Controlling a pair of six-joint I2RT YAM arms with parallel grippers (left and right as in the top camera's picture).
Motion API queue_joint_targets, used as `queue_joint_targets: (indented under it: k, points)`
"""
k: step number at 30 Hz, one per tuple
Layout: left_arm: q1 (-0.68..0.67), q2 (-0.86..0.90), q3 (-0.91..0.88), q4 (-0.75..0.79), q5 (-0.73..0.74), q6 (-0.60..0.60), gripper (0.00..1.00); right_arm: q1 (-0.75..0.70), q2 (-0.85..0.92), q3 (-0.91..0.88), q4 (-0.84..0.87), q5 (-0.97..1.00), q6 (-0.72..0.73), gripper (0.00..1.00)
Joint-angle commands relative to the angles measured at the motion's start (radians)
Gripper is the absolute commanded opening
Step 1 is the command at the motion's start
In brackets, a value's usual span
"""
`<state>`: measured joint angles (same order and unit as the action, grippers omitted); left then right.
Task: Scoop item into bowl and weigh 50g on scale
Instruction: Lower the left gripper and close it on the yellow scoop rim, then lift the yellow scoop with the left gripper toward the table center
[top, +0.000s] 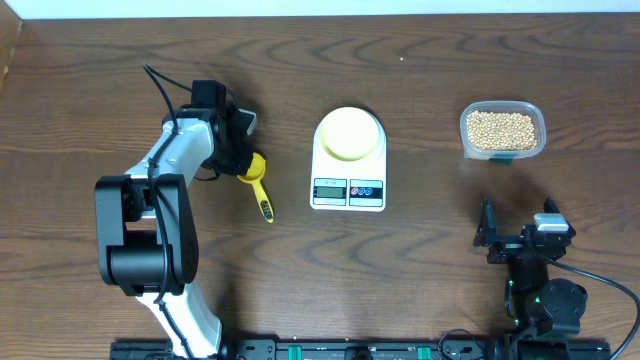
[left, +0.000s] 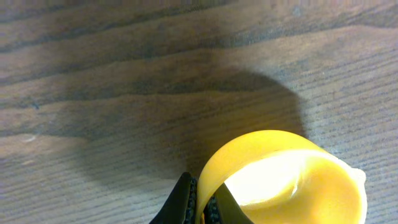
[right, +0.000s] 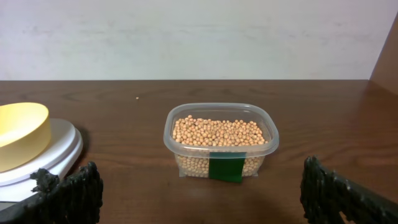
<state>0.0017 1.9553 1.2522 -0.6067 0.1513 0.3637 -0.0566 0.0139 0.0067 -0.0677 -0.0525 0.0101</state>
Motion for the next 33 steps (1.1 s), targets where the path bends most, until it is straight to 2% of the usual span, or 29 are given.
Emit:
queue_joint_targets:
  k: [1,11,20,24,29,33]
  points:
    - [-0.001,0.002,-0.008,0.004,-0.006,-0.002,0.08,0.006,-0.002,-0.001,-0.004,0.001,-0.011,0.99]
    - [-0.001,0.002,-0.008,0.018,-0.006,-0.002,0.08,0.006,-0.002,-0.001,-0.004,0.001,-0.011,0.99]
    - [-0.001,-0.002,-0.003,0.023,-0.006,-0.058,0.07,0.006,-0.002,-0.001,-0.004,0.001,-0.011,0.99]
    - [-0.001,-0.037,0.033,0.044,-0.006,-0.177,0.08,0.006,-0.002,-0.001,-0.004,0.001,-0.011,0.99]
    - [-0.001,-0.126,0.043,0.143,-0.006,-0.21,0.08,0.006,-0.002,-0.001,-0.004,0.001,-0.011,0.99]
    - [-0.001,-0.225,0.043,0.205,-0.006,-0.335,0.07,0.006,-0.002,-0.001,-0.004,0.001,-0.011,0.99]
